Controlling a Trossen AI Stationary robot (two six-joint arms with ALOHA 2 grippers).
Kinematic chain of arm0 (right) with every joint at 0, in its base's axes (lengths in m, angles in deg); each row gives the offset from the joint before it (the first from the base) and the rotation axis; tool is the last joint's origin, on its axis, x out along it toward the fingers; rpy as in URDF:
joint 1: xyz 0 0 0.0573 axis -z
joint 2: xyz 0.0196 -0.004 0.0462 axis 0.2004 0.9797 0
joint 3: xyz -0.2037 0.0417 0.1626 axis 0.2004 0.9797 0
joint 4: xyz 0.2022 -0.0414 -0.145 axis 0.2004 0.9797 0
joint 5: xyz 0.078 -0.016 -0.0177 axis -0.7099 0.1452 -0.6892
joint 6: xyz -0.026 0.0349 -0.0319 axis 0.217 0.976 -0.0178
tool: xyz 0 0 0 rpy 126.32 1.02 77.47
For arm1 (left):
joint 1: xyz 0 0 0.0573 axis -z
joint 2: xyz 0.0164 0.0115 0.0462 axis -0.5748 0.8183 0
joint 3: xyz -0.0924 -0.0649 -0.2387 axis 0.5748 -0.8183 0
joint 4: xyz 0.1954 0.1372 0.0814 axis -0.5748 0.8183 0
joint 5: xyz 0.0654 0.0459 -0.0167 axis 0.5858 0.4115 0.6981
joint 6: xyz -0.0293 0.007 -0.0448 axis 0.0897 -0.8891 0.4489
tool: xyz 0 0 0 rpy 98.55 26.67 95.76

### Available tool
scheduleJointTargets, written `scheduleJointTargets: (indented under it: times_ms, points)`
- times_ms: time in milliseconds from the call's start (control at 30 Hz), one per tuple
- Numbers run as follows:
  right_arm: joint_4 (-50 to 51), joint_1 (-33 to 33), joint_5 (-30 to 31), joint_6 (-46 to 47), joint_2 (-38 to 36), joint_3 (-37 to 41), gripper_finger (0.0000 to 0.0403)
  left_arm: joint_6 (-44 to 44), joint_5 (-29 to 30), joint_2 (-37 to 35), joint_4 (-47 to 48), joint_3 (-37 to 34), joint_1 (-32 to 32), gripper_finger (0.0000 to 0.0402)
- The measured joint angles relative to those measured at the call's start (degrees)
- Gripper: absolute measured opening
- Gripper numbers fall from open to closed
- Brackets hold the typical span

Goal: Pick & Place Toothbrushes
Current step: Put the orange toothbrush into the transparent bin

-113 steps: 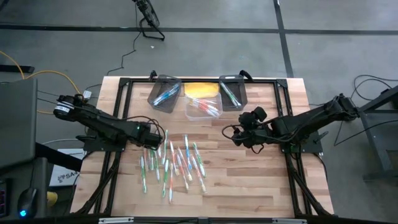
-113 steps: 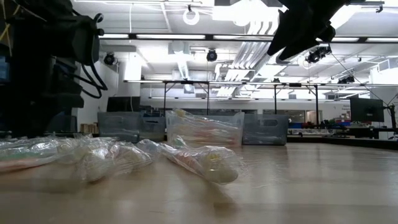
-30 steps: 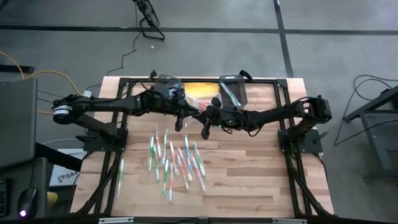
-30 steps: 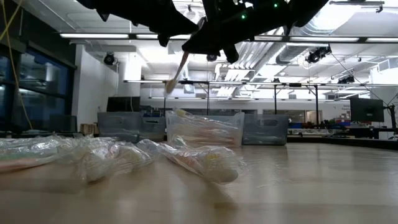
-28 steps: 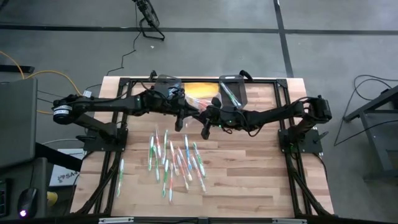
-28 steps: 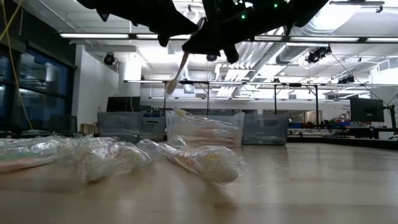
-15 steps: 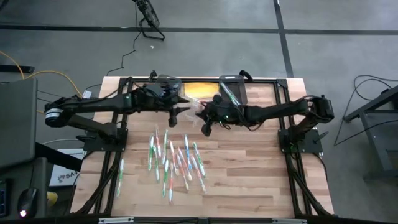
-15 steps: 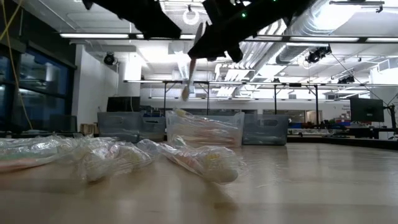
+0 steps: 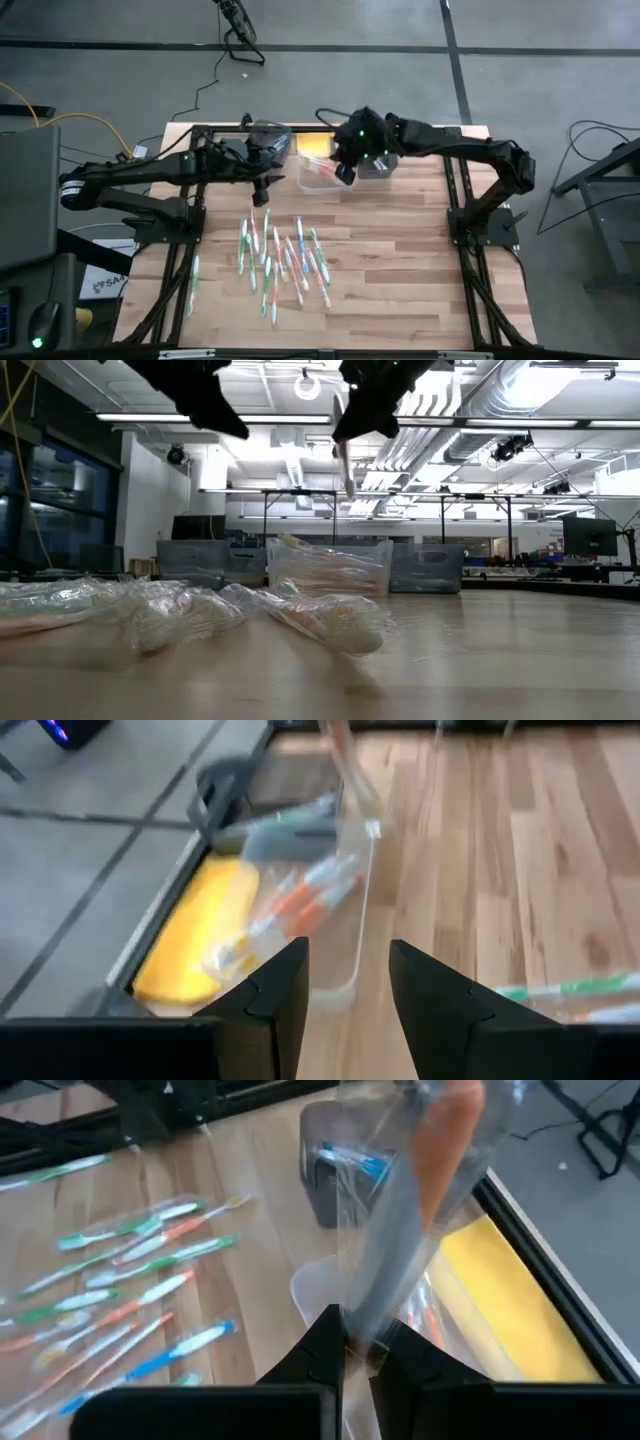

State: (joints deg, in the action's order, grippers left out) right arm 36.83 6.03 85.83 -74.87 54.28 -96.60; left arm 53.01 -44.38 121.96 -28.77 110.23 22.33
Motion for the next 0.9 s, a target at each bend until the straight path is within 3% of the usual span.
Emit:
scheduleJointTargets:
  times_ms: [133, 300, 600, 900]
  points:
    - [7.5, 3.3, -3.4, -0.7, 2.3, -3.7, 0.0019, 1.2, 0.3, -0.1, -1.4, -3.3, 0.0, 0.0136]
    - [18.3, 4.5, -5.4, -3.2, 10.3, -12.9, 0.0019, 1.3, 0.4, -0.2, -3.3, -5.7, 0.0, 0.0136]
    - [33.0, 4.8, -4.5, -7.7, 26.3, -31.0, 0.0019, 1.3, 0.4, -0.2, -3.1, -6.4, 0.0, 0.0136]
    - [39.1, 5.7, -1.8, -10.1, 35.6, -40.4, 0.0019, 1.3, 0.4, -0.2, -0.7, -6.4, 0.0, 0.0136]
